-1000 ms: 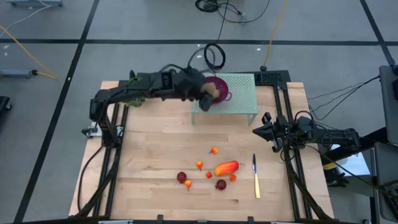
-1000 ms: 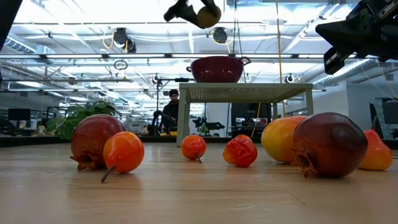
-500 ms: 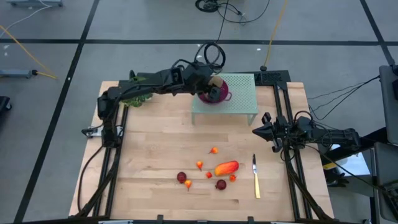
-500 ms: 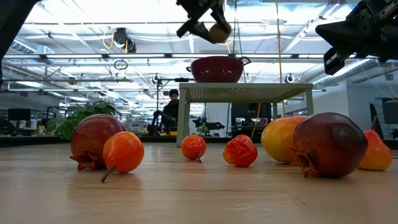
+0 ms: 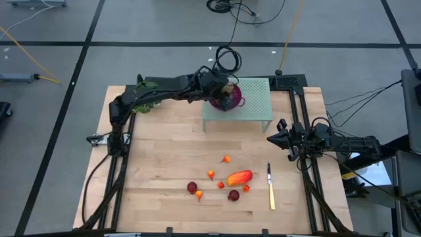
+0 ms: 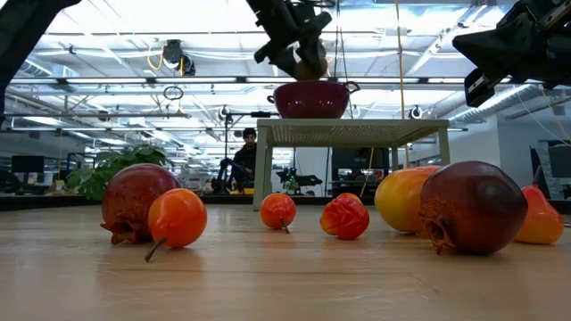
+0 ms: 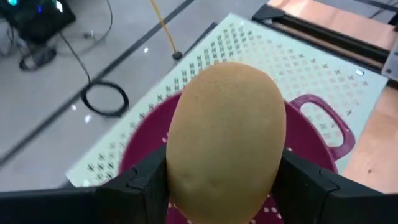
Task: Pick & Place Fruit
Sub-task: Put the kiwi into the strainer bowl on the shelf
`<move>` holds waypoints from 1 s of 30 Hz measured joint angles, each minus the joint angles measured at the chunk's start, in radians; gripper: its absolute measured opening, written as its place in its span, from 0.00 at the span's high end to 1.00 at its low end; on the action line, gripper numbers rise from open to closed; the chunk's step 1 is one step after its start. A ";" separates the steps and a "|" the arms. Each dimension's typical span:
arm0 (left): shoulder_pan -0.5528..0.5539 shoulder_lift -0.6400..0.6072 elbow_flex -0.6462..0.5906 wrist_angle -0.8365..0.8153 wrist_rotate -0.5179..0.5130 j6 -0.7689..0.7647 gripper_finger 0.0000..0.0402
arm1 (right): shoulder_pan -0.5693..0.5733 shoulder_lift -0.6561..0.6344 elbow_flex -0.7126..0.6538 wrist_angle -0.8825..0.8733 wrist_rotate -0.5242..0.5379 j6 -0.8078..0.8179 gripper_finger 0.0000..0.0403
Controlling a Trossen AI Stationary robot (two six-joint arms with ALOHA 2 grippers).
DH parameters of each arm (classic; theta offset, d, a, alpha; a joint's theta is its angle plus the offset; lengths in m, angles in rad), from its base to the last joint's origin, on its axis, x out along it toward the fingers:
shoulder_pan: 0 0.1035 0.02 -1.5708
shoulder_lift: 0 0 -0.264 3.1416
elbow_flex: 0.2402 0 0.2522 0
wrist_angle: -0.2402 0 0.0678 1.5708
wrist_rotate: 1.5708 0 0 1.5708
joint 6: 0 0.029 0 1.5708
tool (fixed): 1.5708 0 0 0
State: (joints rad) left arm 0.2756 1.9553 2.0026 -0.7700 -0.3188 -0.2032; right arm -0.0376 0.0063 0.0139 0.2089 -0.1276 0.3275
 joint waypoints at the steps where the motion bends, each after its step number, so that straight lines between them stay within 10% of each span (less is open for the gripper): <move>1: 0.002 0.000 0.000 0.006 0.001 0.024 0.45 | 0.000 0.000 0.000 0.000 0.000 0.000 0.99; 30: 0.010 0.047 -0.017 0.000 0.050 0.189 0.44 | 0.000 0.000 0.000 0.001 -0.002 0.000 0.99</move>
State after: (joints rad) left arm 0.2852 2.0025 1.9853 -0.7702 -0.2684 -0.0144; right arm -0.0377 0.0059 0.0140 0.2095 -0.1292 0.3279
